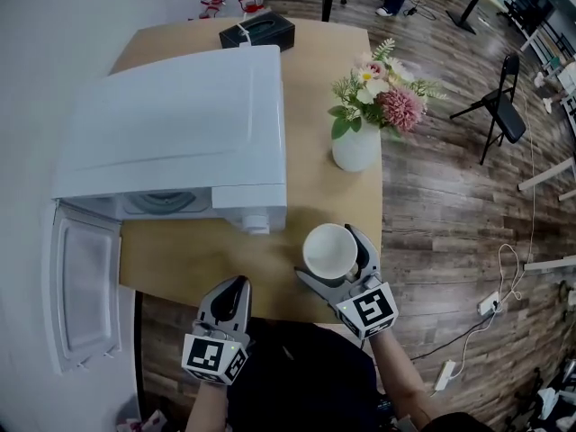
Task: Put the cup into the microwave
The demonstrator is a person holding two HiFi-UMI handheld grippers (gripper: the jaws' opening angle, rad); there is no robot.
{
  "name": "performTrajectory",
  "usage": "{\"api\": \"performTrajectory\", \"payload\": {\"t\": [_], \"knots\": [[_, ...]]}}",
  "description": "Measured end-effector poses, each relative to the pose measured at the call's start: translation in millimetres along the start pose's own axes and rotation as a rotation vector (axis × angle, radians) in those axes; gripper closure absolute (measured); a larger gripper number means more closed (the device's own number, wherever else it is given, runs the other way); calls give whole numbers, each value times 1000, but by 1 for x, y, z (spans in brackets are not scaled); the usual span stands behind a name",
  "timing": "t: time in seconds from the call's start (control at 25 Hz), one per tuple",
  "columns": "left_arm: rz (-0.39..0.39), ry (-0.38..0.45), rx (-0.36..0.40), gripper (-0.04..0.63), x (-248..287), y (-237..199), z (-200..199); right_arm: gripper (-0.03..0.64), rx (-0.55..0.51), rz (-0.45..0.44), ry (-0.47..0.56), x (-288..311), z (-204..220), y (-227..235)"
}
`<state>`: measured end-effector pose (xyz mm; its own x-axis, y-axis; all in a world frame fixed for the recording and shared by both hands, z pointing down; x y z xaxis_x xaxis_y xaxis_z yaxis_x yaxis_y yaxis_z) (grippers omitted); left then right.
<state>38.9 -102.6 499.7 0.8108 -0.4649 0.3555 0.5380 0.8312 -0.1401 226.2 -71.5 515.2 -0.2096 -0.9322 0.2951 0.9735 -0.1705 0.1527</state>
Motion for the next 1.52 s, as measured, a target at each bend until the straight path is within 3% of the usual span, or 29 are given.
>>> {"api": "performTrajectory", "payload": {"t": [0.32,0.56,0.92,1.52], "knots": [[-15,9,6,578,-16,4,-4,103,12,-4,14,-19,-19,-14],[-11,42,35,578,-25,11,-15,103,93,-36,34,-37,-29,-26],[-49,80,21,578,-35,9,-24,103,58,-30,26,-43,-45,-48],[-97,58,12,578,-64,-40,-14,103,58,-107,2,-8,-46,-105]]}}
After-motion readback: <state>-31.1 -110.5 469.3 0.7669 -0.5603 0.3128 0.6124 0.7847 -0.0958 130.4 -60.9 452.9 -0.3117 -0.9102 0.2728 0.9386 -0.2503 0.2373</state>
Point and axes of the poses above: the fingertips, and each gripper's own axes: x forward along the fingers, y to its right, z out of its underside, the point moved 4 cm from there along -x, backward along the fingers, and after that the axes turned 6 degrees about x, right-handed, at the moved point
